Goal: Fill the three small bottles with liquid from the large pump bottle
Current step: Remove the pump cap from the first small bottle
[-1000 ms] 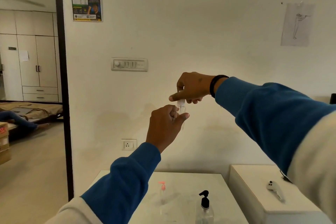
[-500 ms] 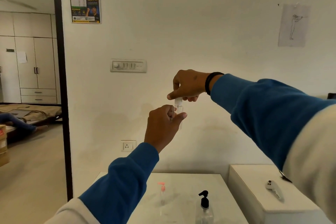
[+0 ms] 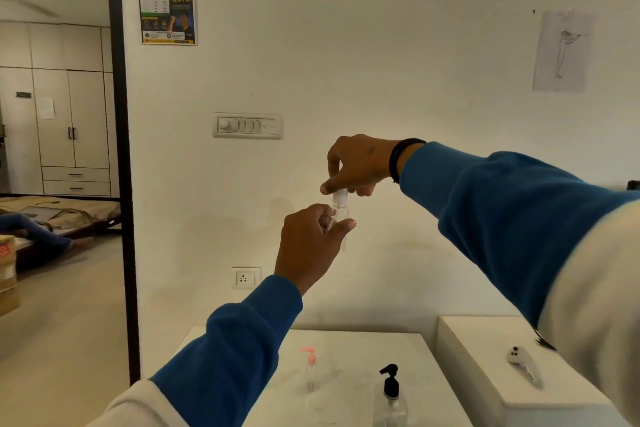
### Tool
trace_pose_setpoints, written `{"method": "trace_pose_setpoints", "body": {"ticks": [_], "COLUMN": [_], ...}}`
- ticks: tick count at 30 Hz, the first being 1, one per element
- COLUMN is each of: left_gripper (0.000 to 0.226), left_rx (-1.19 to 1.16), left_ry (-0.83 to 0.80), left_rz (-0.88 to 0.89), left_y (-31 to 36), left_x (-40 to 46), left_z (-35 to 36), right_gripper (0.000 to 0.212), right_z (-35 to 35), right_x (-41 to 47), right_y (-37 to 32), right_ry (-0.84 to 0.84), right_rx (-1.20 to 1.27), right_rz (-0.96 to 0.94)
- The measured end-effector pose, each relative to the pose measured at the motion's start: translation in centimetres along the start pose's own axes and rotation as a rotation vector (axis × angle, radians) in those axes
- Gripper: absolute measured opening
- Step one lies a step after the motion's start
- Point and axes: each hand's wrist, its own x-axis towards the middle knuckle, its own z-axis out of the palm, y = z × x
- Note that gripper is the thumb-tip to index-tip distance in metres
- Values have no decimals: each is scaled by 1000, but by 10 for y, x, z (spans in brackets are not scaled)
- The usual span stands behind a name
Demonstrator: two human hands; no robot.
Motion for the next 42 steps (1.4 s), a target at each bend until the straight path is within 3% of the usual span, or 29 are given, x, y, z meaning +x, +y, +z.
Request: {"method": "trace_pose_setpoints", "body": {"ticks": [4, 10, 18, 24, 28, 33, 39, 42], "left_gripper": [35, 34, 36, 33, 31, 34, 35, 34], "left_rx": [-2, -23, -26, -26, -38, -44, -13, -18], "left_ry": [10, -4, 17, -7, 5, 3, -10, -17], "left_rz": [4, -10, 4, -17, -16, -16, -25, -23], "left_y": [0, -6, -6, -8, -11, -10, -9, -11], "left_x": [3, 2, -1, -4, -6, -5, -3, -7], "left_z": [0, 3, 7, 7, 7, 10, 10, 10], "right_gripper": [35, 14, 43, 15, 31, 47, 15, 16], "right_z": [0, -3, 4, 5, 10, 17, 15, 16], "right_x": [2, 1, 5, 3, 4, 6, 6, 6], "right_y": [0, 0, -2, 0, 1, 3, 10, 9], "right_ry": [-43, -102, -52, -122, -124, -35, -81, -128], "right_rx": [12, 48, -98, -12, 69, -128, -10, 54], "right_rz": [11, -71, 16, -57, -50, 5, -82, -84]}}
